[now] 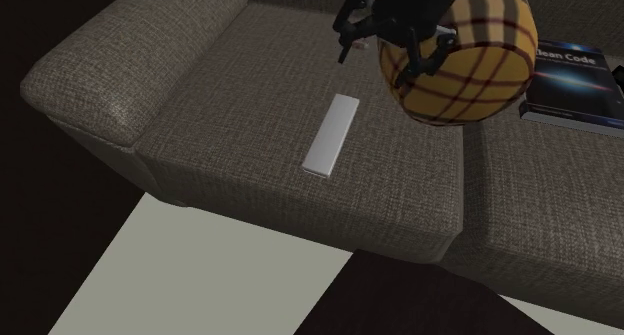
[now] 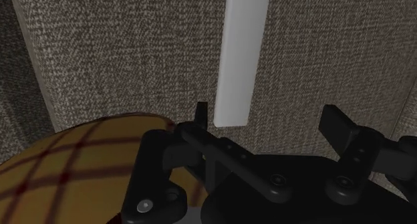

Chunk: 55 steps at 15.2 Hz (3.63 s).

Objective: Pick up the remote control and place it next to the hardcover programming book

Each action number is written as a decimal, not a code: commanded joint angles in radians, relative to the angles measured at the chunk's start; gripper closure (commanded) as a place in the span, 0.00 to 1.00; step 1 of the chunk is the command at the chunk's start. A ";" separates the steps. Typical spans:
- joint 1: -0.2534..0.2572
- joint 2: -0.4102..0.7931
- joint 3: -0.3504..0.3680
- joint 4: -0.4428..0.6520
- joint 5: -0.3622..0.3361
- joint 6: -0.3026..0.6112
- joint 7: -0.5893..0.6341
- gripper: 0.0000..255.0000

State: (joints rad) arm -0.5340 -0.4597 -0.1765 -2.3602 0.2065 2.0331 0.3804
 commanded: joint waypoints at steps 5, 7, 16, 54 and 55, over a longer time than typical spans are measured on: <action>-0.001 -0.009 0.017 -0.054 0.002 0.055 0.027 0.00; 0.002 0.002 0.019 -0.071 0.008 0.084 0.024 0.00; 0.004 0.005 0.019 -0.076 0.010 0.092 0.023 1.00; -0.004 0.367 0.188 -0.026 -0.209 0.250 0.342 1.00; -0.004 0.367 0.188 -0.026 -0.209 0.250 0.342 1.00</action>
State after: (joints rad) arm -0.5377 -0.0926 0.0114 -2.3858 -0.0024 2.2826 0.7219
